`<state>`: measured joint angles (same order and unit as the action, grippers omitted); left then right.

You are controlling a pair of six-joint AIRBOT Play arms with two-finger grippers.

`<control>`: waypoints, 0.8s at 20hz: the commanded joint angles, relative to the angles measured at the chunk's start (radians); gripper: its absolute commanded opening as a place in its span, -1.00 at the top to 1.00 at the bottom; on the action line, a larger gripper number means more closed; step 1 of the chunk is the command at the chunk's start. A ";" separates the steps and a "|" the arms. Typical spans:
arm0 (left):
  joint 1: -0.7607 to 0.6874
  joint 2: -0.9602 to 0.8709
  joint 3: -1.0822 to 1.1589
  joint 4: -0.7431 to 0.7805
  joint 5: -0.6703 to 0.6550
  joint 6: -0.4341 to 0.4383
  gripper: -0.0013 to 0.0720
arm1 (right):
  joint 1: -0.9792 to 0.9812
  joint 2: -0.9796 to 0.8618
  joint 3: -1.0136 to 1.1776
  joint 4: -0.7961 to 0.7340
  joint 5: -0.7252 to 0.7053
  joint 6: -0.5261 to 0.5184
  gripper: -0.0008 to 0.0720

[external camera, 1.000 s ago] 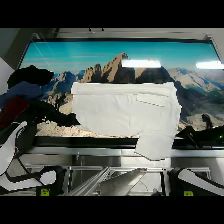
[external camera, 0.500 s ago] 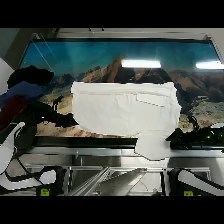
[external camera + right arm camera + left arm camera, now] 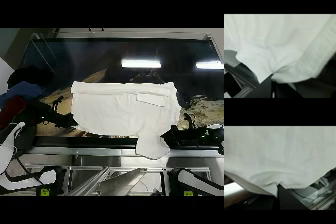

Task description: Fold the shirts.

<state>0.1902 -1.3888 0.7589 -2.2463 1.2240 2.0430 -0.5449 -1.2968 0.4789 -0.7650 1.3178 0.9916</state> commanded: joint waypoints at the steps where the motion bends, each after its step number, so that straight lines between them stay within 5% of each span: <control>1: 0.002 0.001 0.004 0.000 0.022 0.008 0.93 | 0.010 0.008 0.000 0.027 0.055 -0.028 0.93; 6: 0.002 0.001 0.153 0.028 0.204 -0.021 0.93 | 0.010 0.054 0.240 0.222 0.130 -0.020 0.93; 9: 0.002 0.000 0.252 0.139 0.184 -0.097 0.93 | 0.015 0.032 0.417 0.227 0.111 0.030 0.93; 16: -0.037 -0.191 0.570 0.125 0.095 -0.125 0.93 | 0.106 -0.206 0.648 0.293 -0.034 -0.019 0.93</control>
<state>0.1764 -1.4883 1.2095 -2.1334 1.3380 1.9366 -0.4797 -1.4052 1.0470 -0.5175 1.3502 1.0119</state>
